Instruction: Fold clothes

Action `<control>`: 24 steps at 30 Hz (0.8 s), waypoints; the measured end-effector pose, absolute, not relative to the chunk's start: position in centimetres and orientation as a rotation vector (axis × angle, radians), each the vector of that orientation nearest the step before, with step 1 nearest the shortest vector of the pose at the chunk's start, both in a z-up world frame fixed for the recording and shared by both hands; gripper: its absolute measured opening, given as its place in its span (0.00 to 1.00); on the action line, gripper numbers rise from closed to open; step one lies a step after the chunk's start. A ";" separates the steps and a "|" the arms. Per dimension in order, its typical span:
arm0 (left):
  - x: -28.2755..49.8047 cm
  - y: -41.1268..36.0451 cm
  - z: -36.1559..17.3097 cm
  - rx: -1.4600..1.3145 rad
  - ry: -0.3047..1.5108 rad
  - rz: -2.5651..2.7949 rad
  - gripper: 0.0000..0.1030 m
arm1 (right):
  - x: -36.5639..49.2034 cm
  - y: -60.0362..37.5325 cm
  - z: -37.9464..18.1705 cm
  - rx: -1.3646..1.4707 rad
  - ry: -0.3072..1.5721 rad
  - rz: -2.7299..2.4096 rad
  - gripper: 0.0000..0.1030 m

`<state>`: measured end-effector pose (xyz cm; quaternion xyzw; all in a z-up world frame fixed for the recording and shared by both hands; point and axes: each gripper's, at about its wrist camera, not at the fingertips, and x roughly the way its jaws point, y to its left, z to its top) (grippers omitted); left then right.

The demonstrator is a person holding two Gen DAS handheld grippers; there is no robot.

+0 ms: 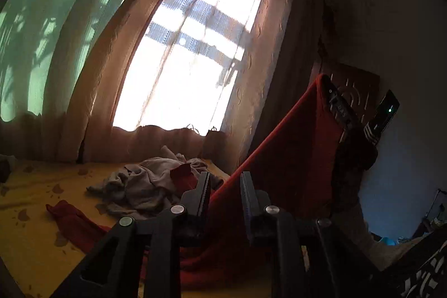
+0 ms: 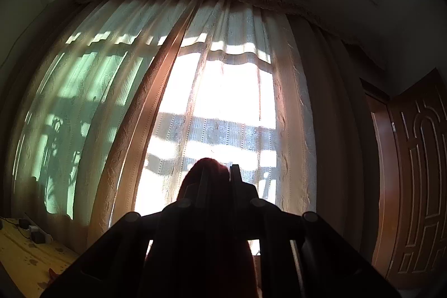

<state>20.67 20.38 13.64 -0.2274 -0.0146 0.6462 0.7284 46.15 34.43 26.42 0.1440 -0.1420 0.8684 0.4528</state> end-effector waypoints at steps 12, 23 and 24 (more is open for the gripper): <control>30.1 25.3 2.5 -0.255 0.268 1.575 1.00 | 41.5 33.2 26.7 0.157 -0.483 2.234 0.13; 35.7 26.2 0.7 -0.189 0.344 1.450 0.99 | 40.4 29.7 27.7 0.175 -0.608 2.240 0.13; 35.8 26.6 0.6 -0.199 0.334 1.455 0.99 | 40.6 29.4 27.8 0.187 -0.618 2.235 0.13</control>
